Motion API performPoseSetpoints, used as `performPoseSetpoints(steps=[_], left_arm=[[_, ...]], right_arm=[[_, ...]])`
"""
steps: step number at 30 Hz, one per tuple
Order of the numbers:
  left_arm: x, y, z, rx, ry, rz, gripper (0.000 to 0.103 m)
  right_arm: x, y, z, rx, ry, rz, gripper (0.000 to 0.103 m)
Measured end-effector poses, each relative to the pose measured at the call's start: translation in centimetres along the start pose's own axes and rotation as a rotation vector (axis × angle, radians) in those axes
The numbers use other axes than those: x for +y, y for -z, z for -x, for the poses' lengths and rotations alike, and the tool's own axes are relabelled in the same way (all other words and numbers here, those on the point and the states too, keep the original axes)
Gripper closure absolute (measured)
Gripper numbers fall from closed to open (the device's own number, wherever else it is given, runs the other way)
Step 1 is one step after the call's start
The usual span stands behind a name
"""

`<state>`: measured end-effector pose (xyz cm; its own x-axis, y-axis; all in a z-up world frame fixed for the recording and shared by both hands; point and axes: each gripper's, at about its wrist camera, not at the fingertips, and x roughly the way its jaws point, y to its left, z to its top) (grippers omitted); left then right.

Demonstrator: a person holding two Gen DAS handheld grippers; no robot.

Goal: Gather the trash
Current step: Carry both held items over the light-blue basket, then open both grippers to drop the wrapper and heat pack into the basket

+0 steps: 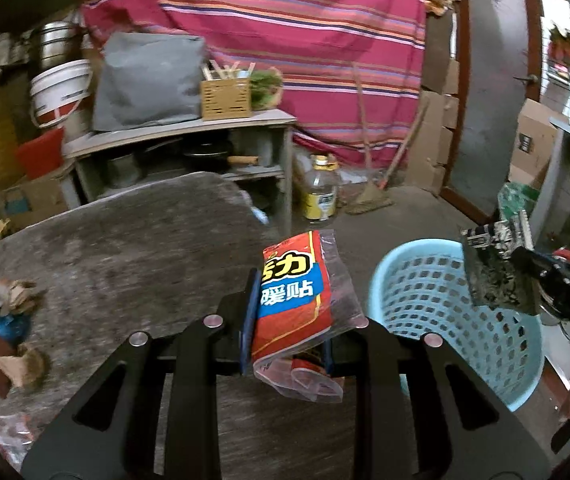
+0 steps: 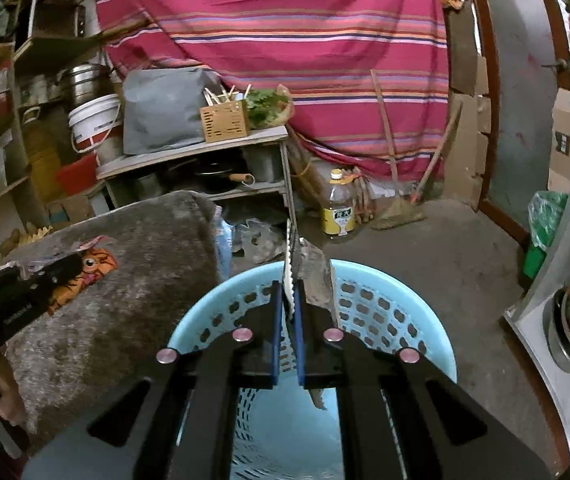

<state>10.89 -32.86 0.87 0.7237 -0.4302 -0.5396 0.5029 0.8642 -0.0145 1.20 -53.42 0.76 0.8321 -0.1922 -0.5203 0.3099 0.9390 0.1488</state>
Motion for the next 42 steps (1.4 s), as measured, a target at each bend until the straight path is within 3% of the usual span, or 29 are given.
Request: performPoseSetpoints(steps=[14, 23, 25, 28, 32, 36, 39, 40, 41, 42], left_arm=[[-7.1, -0.4, -4.3, 0.03, 0.116, -0.074, 0.079], [-9.5, -0.2, -6.7, 0.081, 0.146, -0.106, 0.077], [-9.7, -0.1, -6.8, 0.097, 0.157, -0.116, 0.069], [-9.6, -0.2, -6.1, 0.076, 0.143, -0.118, 0.042], [-8.9, -0.7, -4.9, 0.047, 0.115, -0.126, 0.023], [-7.4, -1.0, -3.6, 0.024, 0.072, -0.126, 0.013], [-5.9, -0.8, -2.7, 0.014, 0.026, -0.127, 0.01], [-5.3, -0.8, -2.5, 0.012, 0.014, -0.126, 0.009], [-4.8, -0.7, -2.3, 0.01, 0.002, -0.123, 0.008], [-4.2, -0.7, -2.0, 0.009, -0.008, -0.118, 0.008]], right_arm=[[-2.8, 1.2, -1.0, 0.04, -0.001, -0.036, 0.097], [-4.0, 1.4, -1.7, 0.057, 0.012, -0.07, 0.097], [-4.2, 1.5, -1.9, 0.064, 0.014, -0.077, 0.097], [-4.4, 1.7, -2.2, 0.073, 0.011, -0.086, 0.097], [-4.1, 1.8, -2.7, 0.081, 0.017, -0.084, 0.097], [-3.5, 1.8, -3.2, 0.094, 0.043, -0.071, 0.096], [-2.8, 1.9, -3.8, 0.109, 0.069, -0.06, 0.095], [-2.5, 1.9, -4.2, 0.119, 0.083, -0.055, 0.094], [-2.4, 2.0, -4.4, 0.129, 0.094, -0.05, 0.078], [-2.3, 2.1, -4.6, 0.134, 0.103, -0.047, 0.046]])
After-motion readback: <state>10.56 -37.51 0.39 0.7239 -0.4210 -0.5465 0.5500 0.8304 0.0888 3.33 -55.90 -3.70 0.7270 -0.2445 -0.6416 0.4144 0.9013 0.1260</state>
